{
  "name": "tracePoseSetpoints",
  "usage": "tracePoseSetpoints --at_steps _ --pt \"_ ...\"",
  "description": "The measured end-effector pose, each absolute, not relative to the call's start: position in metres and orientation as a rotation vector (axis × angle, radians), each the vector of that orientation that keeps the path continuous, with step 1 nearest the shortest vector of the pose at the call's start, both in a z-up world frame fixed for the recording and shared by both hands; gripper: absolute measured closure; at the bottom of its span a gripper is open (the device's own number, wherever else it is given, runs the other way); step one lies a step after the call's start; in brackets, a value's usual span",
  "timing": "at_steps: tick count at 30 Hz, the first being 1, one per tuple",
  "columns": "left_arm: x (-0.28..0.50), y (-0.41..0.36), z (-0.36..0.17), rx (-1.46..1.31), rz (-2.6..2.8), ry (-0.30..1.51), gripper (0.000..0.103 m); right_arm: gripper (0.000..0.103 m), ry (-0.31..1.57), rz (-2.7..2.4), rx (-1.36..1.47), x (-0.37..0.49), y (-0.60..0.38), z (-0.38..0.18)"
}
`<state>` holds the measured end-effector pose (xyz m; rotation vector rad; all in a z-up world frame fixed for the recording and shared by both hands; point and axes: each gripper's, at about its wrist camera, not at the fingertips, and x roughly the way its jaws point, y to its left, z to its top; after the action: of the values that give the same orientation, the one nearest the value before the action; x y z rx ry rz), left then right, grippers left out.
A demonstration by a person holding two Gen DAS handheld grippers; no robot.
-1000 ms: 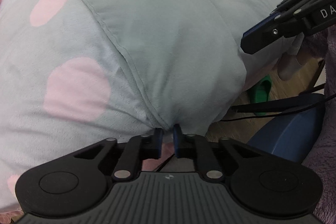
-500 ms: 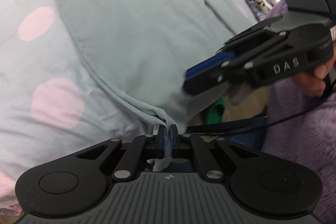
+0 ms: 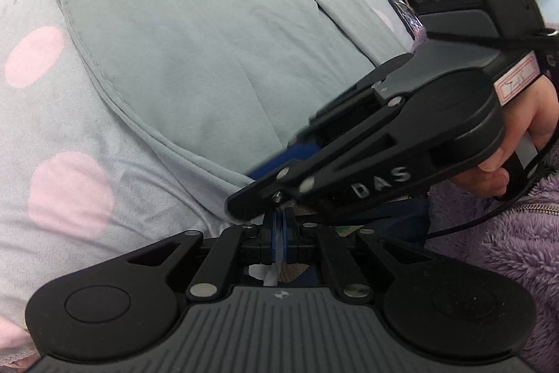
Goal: Fold clothes
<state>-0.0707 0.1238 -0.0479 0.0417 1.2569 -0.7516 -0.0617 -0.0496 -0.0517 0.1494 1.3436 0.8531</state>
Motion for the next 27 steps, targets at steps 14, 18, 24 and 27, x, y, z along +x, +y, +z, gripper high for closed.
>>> tracePoseSetpoints --at_steps 14,18,24,27 --pt "-0.008 0.18 -0.019 -0.149 -0.62 1.23 0.063 0.095 1.334 0.874 0.16 -0.053 -0.058 -0.045" --pt "0.02 0.19 -0.033 -0.243 -0.508 1.225 0.062 0.095 1.326 0.886 0.146 -0.054 -0.058 -0.043" --pt "0.061 0.201 -0.054 -0.355 -0.381 1.222 0.064 0.095 1.307 0.919 0.129 -0.055 -0.059 -0.038" --pt "0.078 0.215 -0.056 -0.385 -0.333 1.201 0.07 0.095 1.283 0.932 0.125 -0.058 -0.066 -0.032"
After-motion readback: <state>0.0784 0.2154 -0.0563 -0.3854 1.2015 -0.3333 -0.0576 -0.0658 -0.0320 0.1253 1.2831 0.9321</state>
